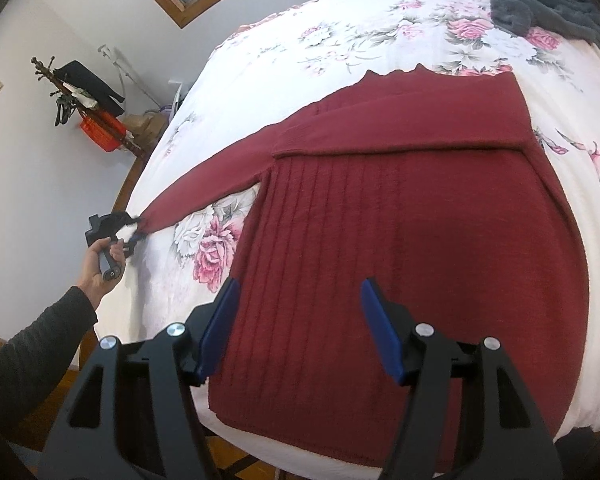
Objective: Fold small clothes
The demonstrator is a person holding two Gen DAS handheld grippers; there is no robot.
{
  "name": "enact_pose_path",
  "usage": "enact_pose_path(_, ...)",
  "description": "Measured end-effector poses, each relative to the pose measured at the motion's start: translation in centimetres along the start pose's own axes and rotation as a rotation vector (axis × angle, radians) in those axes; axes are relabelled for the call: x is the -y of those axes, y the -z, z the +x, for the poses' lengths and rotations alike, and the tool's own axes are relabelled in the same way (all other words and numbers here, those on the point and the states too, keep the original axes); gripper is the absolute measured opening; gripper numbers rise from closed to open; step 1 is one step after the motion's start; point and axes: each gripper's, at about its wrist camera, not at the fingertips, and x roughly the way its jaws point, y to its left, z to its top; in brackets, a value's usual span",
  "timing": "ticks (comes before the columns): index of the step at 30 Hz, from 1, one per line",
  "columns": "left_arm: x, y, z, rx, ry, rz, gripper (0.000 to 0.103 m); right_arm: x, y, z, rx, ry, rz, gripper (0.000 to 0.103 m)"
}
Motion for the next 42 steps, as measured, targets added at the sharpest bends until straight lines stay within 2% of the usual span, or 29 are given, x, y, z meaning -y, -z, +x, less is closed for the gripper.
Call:
enact_pose_path(3,1.5,0.0,-0.8,0.023,0.022,0.002,0.008,0.0,0.1,-0.3,0.007,0.001,0.004,0.063)
enact_pose_path(5,4.4,0.6,-2.1,0.046,0.073,0.062,0.007,0.2,0.1,-0.6,0.018,-0.005,0.009,0.063)
enact_pose_path(11,17.4,4.3,-5.0,0.073,0.200,0.322,0.007,1.2,0.5,-1.5,0.033,-0.024,0.041,0.063)
enact_pose_path(15,26.8,9.1,-4.5,0.039,0.266,0.511,0.007,2.4,0.5,-2.7,0.061,-0.034,0.068,0.063)
enact_pose_path(18,32.7,13.6,-2.0,-0.008,0.277,0.642,0.007,3.5,0.9,-3.5,0.078,-0.032,0.089,0.063)
enact_pose_path(21,35.4,18.7,-0.1,-0.060,0.277,0.733,0.007,4.7,1.2,-4.3,0.094,-0.026,0.112,0.063)
enact_pose_path(24,38.5,24.5,3.8,-0.132,0.260,0.828,0.007,6.0,1.5,-4.9,0.106,-0.015,0.139,0.063)
enact_pose_path(30,40.0,35.1,10.5,-0.259,0.205,0.935,0.007,8.9,1.9,-4.8,0.108,-0.008,0.223,0.064)
enact_pose_path(35,39.0,40.7,15.9,-0.330,0.104,1.056,0.010,10.1,1.5,-4.6,0.106,0.010,0.226,0.064)
enact_pose_path(38,37.4,42.9,17.6,-0.401,0.053,1.114,0.036,10.8,0.9,-4.1,0.098,0.009,0.228,0.067)
enact_pose_path(39,36.9,42.9,17.5,-0.397,0.041,1.126,0.053,11.1,0.7,-3.8,0.095,0.002,0.232,0.069)
enact_pose_path(40,36.2,42.9,17.0,-0.380,0.038,1.136,0.062,11.4,0.2,-3.4,0.091,-0.010,0.236,0.070)
enact_pose_path(42,34.3,42.0,15.4,-0.378,0.076,1.106,0.066,12.3,-1.4,-2.1,0.074,-0.041,0.246,0.070)
